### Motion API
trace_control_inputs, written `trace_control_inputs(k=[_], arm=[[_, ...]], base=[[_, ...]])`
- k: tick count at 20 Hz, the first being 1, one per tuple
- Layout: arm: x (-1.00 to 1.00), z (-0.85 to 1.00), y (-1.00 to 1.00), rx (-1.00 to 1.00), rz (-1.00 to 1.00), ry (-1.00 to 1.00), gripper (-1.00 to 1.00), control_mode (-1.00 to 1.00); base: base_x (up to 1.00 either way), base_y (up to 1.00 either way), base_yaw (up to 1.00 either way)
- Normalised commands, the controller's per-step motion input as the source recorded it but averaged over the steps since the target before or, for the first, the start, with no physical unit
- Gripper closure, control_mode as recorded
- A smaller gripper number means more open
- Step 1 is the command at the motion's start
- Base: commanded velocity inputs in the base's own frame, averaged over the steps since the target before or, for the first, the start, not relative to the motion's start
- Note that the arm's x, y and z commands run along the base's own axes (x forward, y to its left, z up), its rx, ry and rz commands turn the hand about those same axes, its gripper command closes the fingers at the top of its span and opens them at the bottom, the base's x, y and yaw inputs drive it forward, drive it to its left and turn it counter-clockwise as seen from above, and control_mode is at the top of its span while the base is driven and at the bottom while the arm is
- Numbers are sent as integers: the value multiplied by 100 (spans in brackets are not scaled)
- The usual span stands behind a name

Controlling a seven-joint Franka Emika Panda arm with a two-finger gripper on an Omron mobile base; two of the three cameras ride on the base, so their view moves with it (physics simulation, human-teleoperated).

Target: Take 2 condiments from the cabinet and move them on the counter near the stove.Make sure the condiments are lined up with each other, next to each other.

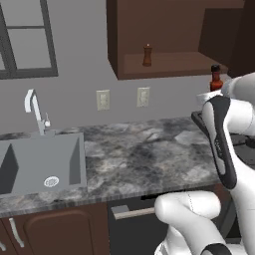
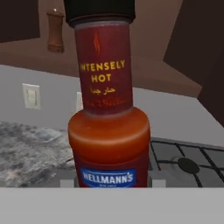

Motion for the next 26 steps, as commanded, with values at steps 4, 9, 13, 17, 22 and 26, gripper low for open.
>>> trace_control_inputs(k=[4, 9, 13, 17, 22, 26], arm=[[-79, -76, -6, -1, 12, 0, 100, -100], [-48, -66, -6, 0, 12, 0, 100, -100], [-11, -50, -10, 0, 11, 4, 100, -100], [0, -37, -13, 0, 6, 3, 100, -100], [2, -30, -13, 0, 2, 3, 100, -100], [11, -42, -2, 0, 0, 0, 100, -100]], base=[[0, 0, 0], [0, 0, 0], [0, 0, 0], [0, 0, 0], [0, 0, 0], [0, 0, 0]])
